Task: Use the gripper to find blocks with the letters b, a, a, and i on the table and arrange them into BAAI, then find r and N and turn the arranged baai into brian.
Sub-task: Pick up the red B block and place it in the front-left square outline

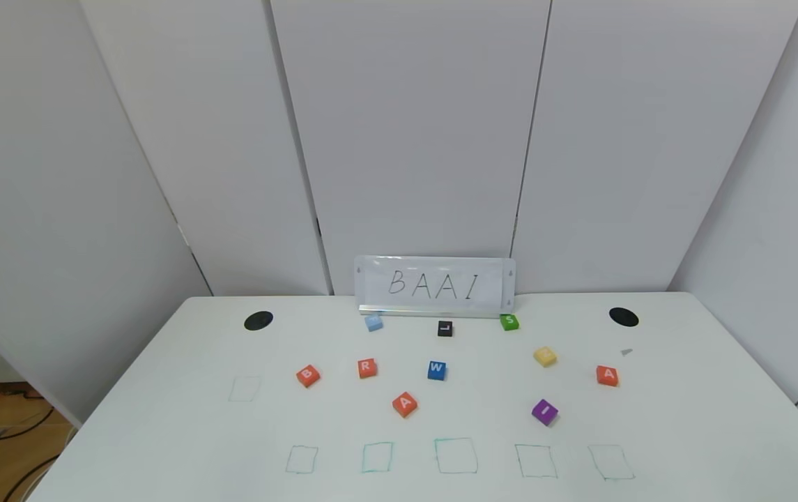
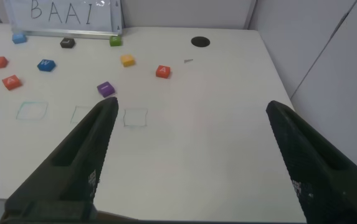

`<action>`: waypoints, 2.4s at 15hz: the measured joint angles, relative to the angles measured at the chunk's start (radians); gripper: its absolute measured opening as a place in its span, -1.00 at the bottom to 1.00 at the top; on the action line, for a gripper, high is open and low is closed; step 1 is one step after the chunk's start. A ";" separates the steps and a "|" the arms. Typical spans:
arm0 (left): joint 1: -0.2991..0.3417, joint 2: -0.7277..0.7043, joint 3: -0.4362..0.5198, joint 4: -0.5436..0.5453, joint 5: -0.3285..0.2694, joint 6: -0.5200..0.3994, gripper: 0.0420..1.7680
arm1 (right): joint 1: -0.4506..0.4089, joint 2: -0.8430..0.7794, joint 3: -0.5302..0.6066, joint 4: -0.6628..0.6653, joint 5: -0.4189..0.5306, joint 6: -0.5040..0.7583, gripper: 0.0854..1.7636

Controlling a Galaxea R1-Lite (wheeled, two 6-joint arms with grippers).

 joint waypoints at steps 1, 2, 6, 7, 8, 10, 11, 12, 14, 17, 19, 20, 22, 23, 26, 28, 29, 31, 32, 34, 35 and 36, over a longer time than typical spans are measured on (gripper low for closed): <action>0.000 0.044 -0.030 0.000 0.000 0.000 0.94 | 0.003 0.051 -0.031 -0.004 0.001 -0.001 0.94; -0.001 0.091 -0.061 -0.001 0.000 0.000 0.94 | 0.004 0.108 -0.065 -0.008 0.002 -0.004 0.94; -0.002 0.316 -0.206 -0.001 0.001 -0.007 0.94 | 0.010 0.374 -0.236 -0.014 0.007 -0.023 0.94; -0.002 0.372 -0.242 -0.001 0.001 -0.007 0.94 | 0.010 0.445 -0.281 -0.016 0.010 -0.025 0.94; -0.002 0.428 -0.282 -0.001 0.001 -0.008 0.94 | 0.010 0.510 -0.324 -0.019 0.012 -0.027 0.94; -0.001 0.543 -0.376 0.004 0.003 -0.008 0.94 | 0.010 0.639 -0.410 -0.021 0.013 -0.028 0.94; -0.001 0.597 -0.422 0.008 0.005 -0.008 0.94 | 0.010 0.699 -0.449 -0.020 0.015 -0.030 0.94; 0.000 0.655 -0.466 0.011 0.009 -0.007 0.94 | 0.010 0.758 -0.486 -0.019 0.016 -0.035 0.94; 0.000 0.752 -0.533 0.027 0.014 -0.004 0.94 | 0.008 0.877 -0.565 -0.009 0.016 -0.043 0.94; -0.001 0.887 -0.656 0.177 0.010 -0.002 0.94 | 0.010 1.026 -0.739 0.101 0.015 -0.043 0.94; -0.002 0.979 -0.767 0.324 0.007 -0.005 0.94 | 0.013 1.112 -0.860 0.237 0.013 -0.030 0.94; -0.003 1.025 -0.822 0.391 0.008 -0.008 0.94 | 0.014 1.149 -0.891 0.259 0.001 -0.025 0.94; -0.007 1.113 -0.913 0.481 0.014 -0.012 0.94 | 0.030 1.208 -0.926 0.264 -0.052 -0.020 0.94; -0.012 1.153 -0.945 0.501 0.019 -0.019 0.94 | 0.034 1.226 -0.934 0.264 -0.054 -0.020 0.94; -0.049 1.279 -1.045 0.593 0.075 -0.106 0.94 | 0.039 1.245 -0.944 0.264 -0.053 -0.020 0.94; -0.084 1.381 -1.165 0.697 0.094 -0.235 0.94 | 0.039 1.241 -0.946 0.267 -0.052 -0.021 0.94; -0.095 1.430 -1.229 0.746 0.097 -0.289 0.94 | 0.039 1.237 -0.946 0.268 -0.050 -0.021 0.94; -0.113 1.548 -1.368 0.855 0.099 -0.381 0.94 | 0.040 1.230 -0.946 0.270 -0.048 -0.023 0.94; -0.118 1.604 -1.434 0.902 0.097 -0.423 0.94 | 0.043 1.227 -0.944 0.271 -0.048 -0.025 0.94; -0.125 1.718 -1.559 0.987 0.092 -0.505 0.94 | 0.051 1.223 -0.941 0.271 -0.048 -0.024 0.94; -0.129 1.770 -1.611 1.015 0.091 -0.540 0.94 | 0.057 1.219 -0.939 0.272 -0.048 -0.025 0.94; -0.134 1.823 -1.651 1.028 0.089 -0.573 0.94 | 0.064 1.215 -0.936 0.274 -0.048 -0.024 0.94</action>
